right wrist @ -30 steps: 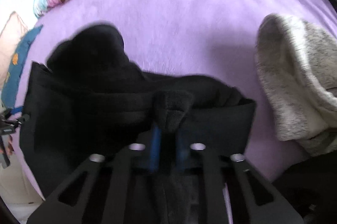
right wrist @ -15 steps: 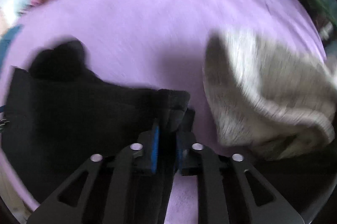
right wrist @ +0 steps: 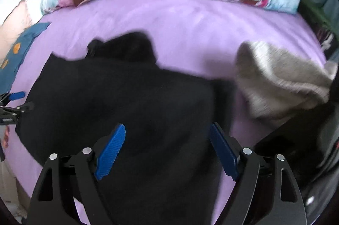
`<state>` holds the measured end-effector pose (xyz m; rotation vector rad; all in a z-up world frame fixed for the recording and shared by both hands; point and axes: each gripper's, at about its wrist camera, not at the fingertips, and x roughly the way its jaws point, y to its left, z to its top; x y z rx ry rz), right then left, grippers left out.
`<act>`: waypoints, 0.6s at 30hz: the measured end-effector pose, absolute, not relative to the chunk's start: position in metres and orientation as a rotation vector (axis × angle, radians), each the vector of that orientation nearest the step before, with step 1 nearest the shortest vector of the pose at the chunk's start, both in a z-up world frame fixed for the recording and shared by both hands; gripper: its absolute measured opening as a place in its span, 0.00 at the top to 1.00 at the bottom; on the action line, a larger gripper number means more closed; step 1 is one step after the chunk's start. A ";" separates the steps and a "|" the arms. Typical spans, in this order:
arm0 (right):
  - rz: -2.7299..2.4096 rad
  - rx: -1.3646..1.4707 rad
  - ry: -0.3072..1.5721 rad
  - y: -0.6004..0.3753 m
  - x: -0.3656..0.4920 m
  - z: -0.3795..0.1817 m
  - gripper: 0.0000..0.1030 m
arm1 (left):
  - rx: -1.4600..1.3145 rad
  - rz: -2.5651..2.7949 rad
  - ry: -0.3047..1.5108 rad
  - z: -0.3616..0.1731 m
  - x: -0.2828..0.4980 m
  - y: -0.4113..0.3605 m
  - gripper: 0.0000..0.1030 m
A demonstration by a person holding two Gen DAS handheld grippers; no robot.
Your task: Fold large clothes
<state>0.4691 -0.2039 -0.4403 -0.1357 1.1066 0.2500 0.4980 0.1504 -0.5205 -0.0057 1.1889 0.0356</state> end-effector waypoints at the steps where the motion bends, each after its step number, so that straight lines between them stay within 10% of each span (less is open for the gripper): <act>1: 0.243 -0.137 1.136 -0.200 0.467 -0.457 0.22 | -0.002 0.038 1.207 -0.532 0.496 0.150 0.06; 9: 0.173 -0.277 1.232 -0.179 0.469 -0.541 0.05 | 0.016 0.038 1.237 -0.589 0.501 0.151 0.04; 18: 0.125 -0.275 1.240 -0.163 0.463 -0.485 0.06 | -0.046 0.082 1.263 -0.542 0.502 0.167 0.06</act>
